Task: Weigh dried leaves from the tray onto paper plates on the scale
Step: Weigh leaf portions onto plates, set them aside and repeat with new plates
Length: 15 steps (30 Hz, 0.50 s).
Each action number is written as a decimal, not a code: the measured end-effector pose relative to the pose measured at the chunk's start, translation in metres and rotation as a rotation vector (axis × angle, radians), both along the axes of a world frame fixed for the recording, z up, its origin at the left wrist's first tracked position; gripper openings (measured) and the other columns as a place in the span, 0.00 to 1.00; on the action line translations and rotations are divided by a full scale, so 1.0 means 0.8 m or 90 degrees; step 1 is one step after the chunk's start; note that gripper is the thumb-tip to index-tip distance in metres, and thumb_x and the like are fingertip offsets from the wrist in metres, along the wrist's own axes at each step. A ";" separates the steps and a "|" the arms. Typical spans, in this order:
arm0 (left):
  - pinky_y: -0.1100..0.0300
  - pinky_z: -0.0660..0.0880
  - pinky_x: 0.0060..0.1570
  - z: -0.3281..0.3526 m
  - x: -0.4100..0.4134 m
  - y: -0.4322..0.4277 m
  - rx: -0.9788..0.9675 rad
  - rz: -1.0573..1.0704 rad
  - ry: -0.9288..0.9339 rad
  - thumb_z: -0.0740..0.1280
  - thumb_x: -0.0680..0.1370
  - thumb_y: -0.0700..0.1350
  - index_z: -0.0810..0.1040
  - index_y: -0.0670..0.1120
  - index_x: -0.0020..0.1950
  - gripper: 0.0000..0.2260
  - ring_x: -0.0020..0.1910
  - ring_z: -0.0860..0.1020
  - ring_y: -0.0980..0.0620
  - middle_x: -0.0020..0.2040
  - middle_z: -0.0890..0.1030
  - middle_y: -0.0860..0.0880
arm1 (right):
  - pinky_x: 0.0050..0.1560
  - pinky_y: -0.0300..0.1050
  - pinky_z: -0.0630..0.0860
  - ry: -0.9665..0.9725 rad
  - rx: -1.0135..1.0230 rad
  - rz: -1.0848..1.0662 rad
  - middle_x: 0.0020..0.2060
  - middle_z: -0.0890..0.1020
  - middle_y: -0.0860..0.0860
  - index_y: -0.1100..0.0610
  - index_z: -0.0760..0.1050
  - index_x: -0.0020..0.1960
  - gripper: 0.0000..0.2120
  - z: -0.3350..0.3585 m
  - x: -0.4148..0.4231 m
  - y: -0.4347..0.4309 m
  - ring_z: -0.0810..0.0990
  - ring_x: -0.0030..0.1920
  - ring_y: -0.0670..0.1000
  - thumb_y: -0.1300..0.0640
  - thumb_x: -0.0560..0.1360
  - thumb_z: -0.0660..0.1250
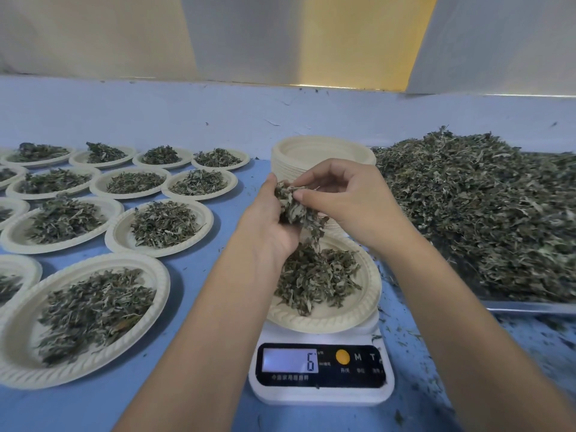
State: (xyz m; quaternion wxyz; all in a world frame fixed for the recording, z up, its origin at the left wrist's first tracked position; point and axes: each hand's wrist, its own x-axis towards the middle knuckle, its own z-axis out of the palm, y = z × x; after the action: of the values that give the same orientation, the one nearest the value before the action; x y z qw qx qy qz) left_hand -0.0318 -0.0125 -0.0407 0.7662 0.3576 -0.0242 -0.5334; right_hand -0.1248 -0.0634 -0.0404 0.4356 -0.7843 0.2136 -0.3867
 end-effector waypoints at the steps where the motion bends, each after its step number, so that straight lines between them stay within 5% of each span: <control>1: 0.61 0.75 0.22 0.001 0.002 0.000 0.001 0.019 0.005 0.57 0.82 0.52 0.73 0.42 0.40 0.17 0.28 0.77 0.50 0.25 0.79 0.45 | 0.45 0.42 0.78 -0.006 0.011 0.005 0.37 0.83 0.50 0.53 0.81 0.41 0.07 0.001 -0.001 0.000 0.79 0.38 0.47 0.64 0.69 0.74; 8: 0.66 0.69 0.31 -0.005 0.033 -0.002 -0.001 0.131 0.017 0.57 0.82 0.50 0.69 0.45 0.35 0.17 0.25 0.70 0.57 0.23 0.72 0.52 | 0.45 0.41 0.78 -0.003 0.028 0.019 0.37 0.81 0.51 0.56 0.81 0.43 0.05 0.005 -0.008 -0.006 0.78 0.38 0.46 0.64 0.70 0.74; 15: 0.66 0.69 0.35 -0.006 0.041 -0.001 -0.044 0.156 0.050 0.57 0.82 0.47 0.68 0.44 0.36 0.16 0.29 0.69 0.55 0.31 0.70 0.50 | 0.38 0.34 0.73 0.195 -0.019 0.083 0.29 0.80 0.43 0.56 0.82 0.43 0.05 0.000 -0.012 -0.010 0.76 0.31 0.39 0.62 0.68 0.75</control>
State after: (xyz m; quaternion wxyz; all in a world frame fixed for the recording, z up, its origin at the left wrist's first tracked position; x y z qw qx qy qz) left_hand 0.0008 -0.0130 -0.0454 0.8381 0.3099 0.0311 -0.4479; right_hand -0.1344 -0.0714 -0.0401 0.4102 -0.8528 0.2202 -0.2367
